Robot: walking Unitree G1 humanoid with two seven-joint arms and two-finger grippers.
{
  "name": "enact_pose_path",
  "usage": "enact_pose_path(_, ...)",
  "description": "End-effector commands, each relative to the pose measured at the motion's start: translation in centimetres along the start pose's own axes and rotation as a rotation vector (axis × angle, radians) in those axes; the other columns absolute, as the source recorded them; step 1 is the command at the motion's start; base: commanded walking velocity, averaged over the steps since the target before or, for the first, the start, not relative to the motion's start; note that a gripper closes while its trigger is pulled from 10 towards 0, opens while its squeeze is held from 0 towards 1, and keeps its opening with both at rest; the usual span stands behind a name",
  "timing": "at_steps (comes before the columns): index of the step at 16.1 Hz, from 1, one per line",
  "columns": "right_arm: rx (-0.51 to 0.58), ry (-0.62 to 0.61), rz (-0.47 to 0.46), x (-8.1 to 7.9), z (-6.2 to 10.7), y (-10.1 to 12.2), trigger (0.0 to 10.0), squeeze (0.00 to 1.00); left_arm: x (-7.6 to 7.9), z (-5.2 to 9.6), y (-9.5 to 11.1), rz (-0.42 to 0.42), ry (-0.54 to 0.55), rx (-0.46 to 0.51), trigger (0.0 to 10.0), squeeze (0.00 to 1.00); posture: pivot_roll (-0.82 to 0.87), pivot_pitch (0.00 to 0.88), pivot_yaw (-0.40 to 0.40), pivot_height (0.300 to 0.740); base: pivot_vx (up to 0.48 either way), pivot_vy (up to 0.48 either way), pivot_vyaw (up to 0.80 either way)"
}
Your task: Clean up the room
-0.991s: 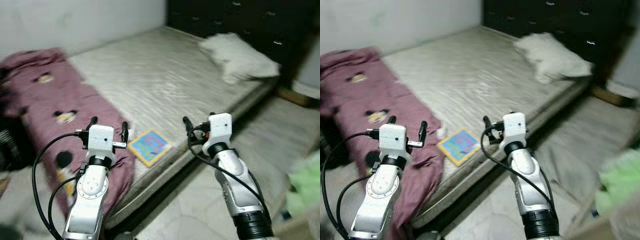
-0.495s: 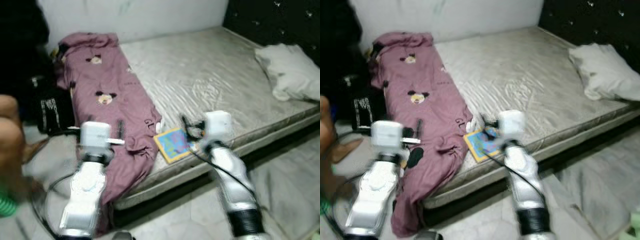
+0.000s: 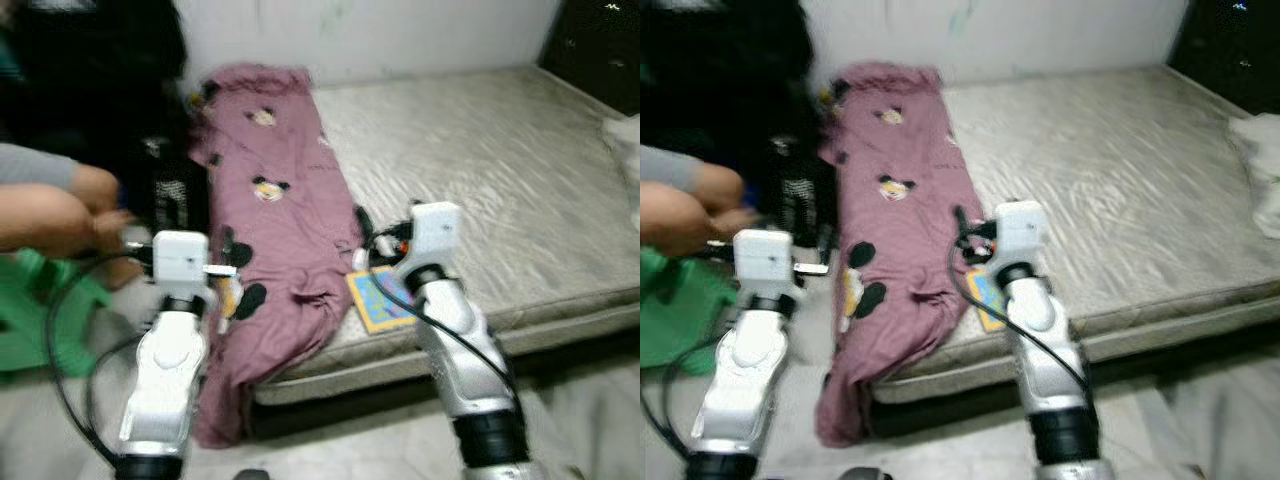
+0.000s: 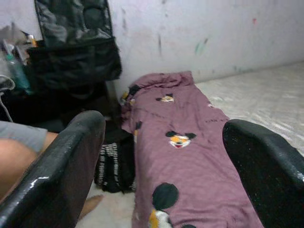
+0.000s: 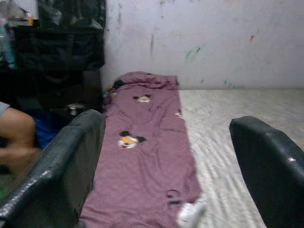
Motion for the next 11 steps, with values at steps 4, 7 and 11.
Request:
enact_pose_path(4, 0.009, -0.048, -0.003, 0.9, -0.1, -0.2, 10.0, 0.00, 0.2, -0.6, 0.6, 0.013, -0.031, 0.046, 10.0, 0.00, 0.00, 0.000, -0.004, 0.740, 0.000, 0.000, 0.00)
enact_pose_path(7, -0.008, -0.033, 0.010, 0.6, 0.3, -0.8, 10.0, 0.00, -0.3, -0.5, 0.5, 0.026, -0.025, 0.050, 10.0, 0.00, 0.00, 0.000, -0.012, 0.740, 0.000, 0.000, 0.00)
enact_pose_path(11, -0.013, -0.052, 0.019, 1.5, 0.4, -0.8, 10.0, 0.00, 0.5, 0.2, 0.3, 0.056, -0.044, 0.042, 10.0, 0.00, 0.00, 0.000, -0.023, 0.740, 0.000, 0.000, 0.00)
Point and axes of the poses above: a point about 5 cm out from each wrist's last joint towards the gripper, its own z axis pointing back from the gripper into the wrist, its own y axis along the axis of the wrist's last joint, x = y × z, the point moved 3 cm from there along -z, pointing out of the wrist towards the gripper, and after that the axes turned 12 degrees about -z, right-handed, at the moved point
